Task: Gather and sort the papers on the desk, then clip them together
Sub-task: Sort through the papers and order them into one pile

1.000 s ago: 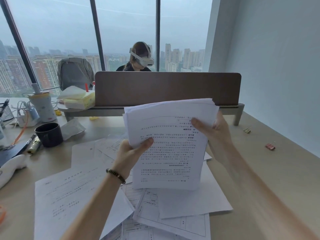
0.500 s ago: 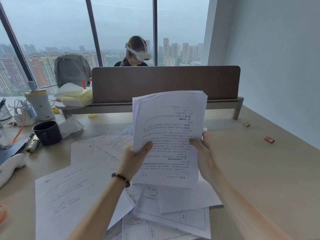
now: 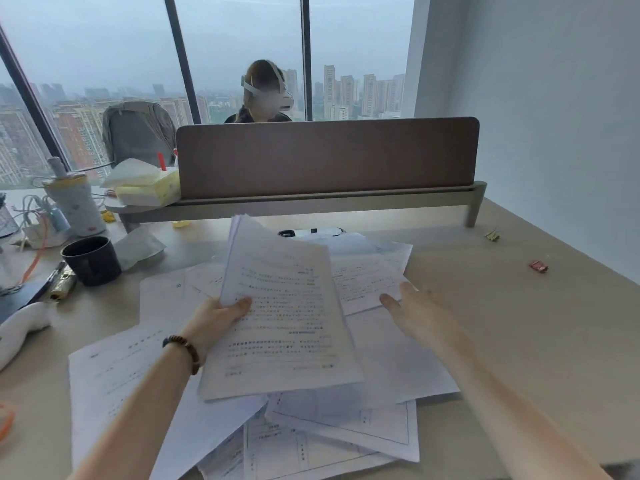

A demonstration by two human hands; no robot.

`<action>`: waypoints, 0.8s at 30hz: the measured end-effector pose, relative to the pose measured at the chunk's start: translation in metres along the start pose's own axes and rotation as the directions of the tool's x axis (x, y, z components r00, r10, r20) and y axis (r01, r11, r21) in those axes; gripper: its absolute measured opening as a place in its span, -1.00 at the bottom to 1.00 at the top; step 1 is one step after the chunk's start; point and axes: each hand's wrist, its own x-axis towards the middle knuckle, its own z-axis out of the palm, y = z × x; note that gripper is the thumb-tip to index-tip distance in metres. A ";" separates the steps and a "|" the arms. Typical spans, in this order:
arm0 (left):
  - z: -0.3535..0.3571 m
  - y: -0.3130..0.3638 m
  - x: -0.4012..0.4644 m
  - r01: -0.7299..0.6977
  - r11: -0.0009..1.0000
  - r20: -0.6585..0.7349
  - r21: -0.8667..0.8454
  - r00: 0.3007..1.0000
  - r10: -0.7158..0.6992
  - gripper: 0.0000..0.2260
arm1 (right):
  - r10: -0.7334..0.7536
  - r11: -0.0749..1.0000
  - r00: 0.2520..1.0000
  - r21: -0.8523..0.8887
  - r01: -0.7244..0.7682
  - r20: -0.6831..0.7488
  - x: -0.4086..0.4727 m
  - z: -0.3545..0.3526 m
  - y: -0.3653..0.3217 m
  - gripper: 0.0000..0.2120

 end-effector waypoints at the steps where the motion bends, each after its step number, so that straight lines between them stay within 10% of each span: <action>1: -0.006 -0.010 0.000 0.045 0.998 -0.005 0.034 0.999 -0.045 -0.82 | 0.005 0.998 1.000 -0.058 -0.004 0.026 0.002 0.008 0.011 -0.45; 8: -0.002 -0.034 -0.002 0.116 0.984 -0.066 0.136 0.992 -0.108 -0.83 | -0.055 0.970 0.995 0.239 0.032 0.086 0.008 0.029 0.027 -0.41; 14: -0.003 -0.031 0.001 0.131 0.984 -0.047 0.120 0.991 -0.126 -0.81 | 0.149 0.644 0.989 0.756 -0.115 0.024 0.022 0.037 0.039 -0.44; 21: -0.005 -0.027 0.005 0.153 0.988 0.004 0.031 0.988 -0.153 -0.81 | 0.153 0.561 0.971 0.793 -0.238 0.182 0.031 0.029 0.044 -0.64; 24: -0.013 -0.026 0.005 0.172 0.983 0.025 -0.063 0.985 -0.171 -0.82 | 0.084 0.346 0.965 0.901 -0.261 0.247 0.031 0.017 0.049 -0.59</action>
